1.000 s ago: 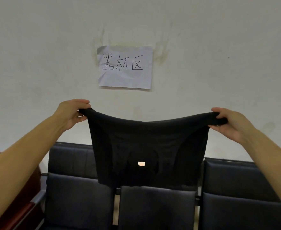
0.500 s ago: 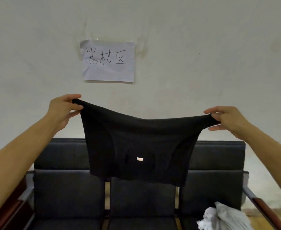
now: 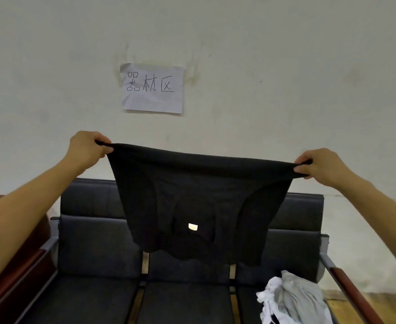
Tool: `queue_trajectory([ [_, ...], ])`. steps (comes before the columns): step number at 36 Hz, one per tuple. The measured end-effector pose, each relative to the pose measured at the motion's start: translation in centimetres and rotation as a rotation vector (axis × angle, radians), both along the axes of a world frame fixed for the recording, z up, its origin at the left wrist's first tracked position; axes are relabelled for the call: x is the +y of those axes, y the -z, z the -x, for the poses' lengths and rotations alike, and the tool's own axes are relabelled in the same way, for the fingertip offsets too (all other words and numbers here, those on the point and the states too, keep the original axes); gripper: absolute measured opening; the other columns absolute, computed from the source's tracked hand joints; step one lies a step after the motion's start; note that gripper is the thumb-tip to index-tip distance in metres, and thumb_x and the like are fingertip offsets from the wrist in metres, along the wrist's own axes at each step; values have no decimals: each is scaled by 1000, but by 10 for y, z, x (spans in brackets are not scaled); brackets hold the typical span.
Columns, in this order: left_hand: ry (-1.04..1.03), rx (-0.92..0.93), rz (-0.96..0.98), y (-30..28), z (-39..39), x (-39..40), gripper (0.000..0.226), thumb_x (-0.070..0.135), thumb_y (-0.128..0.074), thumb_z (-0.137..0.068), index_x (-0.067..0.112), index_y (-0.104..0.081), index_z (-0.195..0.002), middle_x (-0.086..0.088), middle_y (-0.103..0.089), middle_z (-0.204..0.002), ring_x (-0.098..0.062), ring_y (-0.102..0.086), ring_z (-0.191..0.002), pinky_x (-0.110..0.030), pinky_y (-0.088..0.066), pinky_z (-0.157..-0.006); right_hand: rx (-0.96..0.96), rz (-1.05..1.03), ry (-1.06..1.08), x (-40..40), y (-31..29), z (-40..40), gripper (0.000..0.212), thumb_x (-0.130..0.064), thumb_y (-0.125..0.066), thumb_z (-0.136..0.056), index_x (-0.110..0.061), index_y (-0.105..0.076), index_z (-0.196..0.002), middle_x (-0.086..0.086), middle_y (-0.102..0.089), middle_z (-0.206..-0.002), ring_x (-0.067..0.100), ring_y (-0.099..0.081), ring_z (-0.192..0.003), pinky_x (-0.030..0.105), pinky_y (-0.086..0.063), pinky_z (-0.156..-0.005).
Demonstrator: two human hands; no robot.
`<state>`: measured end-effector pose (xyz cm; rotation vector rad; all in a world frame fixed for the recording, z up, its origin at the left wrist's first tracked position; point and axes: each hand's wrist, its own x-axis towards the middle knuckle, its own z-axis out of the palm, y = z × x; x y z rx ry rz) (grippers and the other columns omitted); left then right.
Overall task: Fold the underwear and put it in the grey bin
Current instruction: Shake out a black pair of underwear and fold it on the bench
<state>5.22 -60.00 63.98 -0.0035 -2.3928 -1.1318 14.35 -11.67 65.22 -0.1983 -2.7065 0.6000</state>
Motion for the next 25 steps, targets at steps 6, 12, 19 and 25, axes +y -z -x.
queue_trajectory([
  [6, -67, 23, 362, 2, -53, 18, 34, 11, -69, -84, -1, -65, -115, -21, -62, -117, -37, -55, -110, -38, -38, -97, 71, -155, 10, 27, 6, -45, 9, -15, -56, -93, -7, -61, -93, 7, -54, -90, 23, -49, -82, 29, -34, -73],
  [12, -59, 6, 425, 24, -121, 46, 20, 12, -68, -85, -3, -70, -98, -22, -68, -93, -29, -56, -80, -30, -36, -74, 48, -207, -2, 53, 23, -103, 8, -15, -50, -95, -13, -55, -89, 7, -55, -89, 25, -51, -81, 32, -36, -70],
  [19, -49, -17, 443, 37, -191, 62, 27, 26, -66, -87, 4, -59, -73, -12, -57, -76, -27, -53, -74, -32, -34, -64, -55, -219, -125, 69, 42, -153, 10, -20, -47, -98, -17, -56, -101, 9, -61, -100, 27, -53, -87, 33, -40, -76],
  [25, -47, -116, 338, 60, -240, 69, 32, 28, -67, -86, 0, -56, -75, -14, -60, -72, -26, -56, -69, -30, -40, -55, -136, -248, -216, 71, 76, -186, 12, -17, -51, -95, -10, -59, -89, 12, -61, -96, 33, -56, -95, 35, -40, -78],
])
